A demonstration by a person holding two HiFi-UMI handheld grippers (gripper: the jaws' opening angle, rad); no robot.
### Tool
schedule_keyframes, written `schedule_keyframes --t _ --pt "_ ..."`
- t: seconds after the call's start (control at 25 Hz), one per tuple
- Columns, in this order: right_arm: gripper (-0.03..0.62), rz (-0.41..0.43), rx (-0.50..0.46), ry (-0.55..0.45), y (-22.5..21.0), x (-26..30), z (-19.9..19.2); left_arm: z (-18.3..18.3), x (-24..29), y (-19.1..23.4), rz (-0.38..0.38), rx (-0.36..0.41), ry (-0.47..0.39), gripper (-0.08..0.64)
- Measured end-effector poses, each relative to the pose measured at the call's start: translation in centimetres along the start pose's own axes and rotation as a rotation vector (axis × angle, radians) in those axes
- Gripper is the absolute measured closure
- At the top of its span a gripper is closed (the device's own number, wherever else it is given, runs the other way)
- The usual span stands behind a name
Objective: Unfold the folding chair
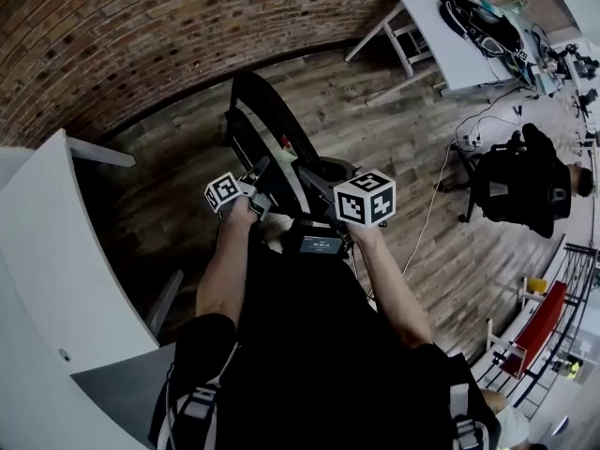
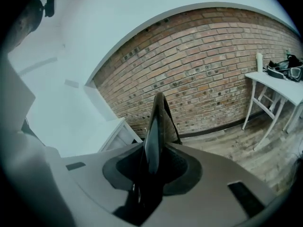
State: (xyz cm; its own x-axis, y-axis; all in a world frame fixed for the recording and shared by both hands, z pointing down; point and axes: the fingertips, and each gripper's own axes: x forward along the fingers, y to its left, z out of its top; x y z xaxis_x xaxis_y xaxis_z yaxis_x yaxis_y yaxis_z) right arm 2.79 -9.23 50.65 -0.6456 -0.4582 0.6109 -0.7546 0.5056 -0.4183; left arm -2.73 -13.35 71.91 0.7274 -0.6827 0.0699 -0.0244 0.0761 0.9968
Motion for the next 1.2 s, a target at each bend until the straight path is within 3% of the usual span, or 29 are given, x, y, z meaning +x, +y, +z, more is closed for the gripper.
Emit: schedule_keyframes --t 0.24,0.48,0.8,1.2 --pt "0.492 -0.042 0.055 -0.016 0.1 -1.9 -2.0 -2.5 -0.3 0.3 0.002 0.011 0.024 0.509" --pt "0.492 -0.067 0.1 -0.04 -0.1 -4.1 -3.9 -5.3 -0.1 0.7 0.052 0.037 0.061 0.509" --pt "0.486 -0.02 0.138 -0.093 -1.0 -4.9 -4.3 -6.0 0.5 0.7 0.193 0.208 -0.015 0.495" --pt "0.46 0.073 0.182 -0.102 -0.3 -4.7 -4.2 -3.8 -3.2 0.8 0.268 0.287 -0.123 0.476"
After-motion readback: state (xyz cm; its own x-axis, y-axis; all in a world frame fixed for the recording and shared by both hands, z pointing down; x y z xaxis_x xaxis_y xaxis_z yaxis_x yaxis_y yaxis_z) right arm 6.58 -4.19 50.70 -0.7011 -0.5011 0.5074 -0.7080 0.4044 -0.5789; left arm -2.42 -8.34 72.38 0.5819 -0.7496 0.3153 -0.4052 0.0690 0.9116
